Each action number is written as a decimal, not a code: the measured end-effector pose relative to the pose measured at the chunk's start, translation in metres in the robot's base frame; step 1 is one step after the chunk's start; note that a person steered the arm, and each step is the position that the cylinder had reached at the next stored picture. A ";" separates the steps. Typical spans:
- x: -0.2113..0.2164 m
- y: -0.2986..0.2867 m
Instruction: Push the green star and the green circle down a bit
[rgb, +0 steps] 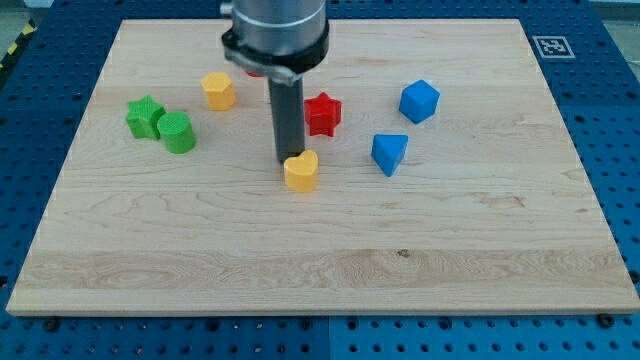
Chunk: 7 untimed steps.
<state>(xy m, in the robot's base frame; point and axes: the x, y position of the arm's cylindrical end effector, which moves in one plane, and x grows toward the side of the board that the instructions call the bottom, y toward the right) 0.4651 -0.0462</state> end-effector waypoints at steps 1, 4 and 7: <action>0.017 -0.010; 0.024 -0.177; -0.077 -0.236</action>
<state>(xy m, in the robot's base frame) 0.3884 -0.2818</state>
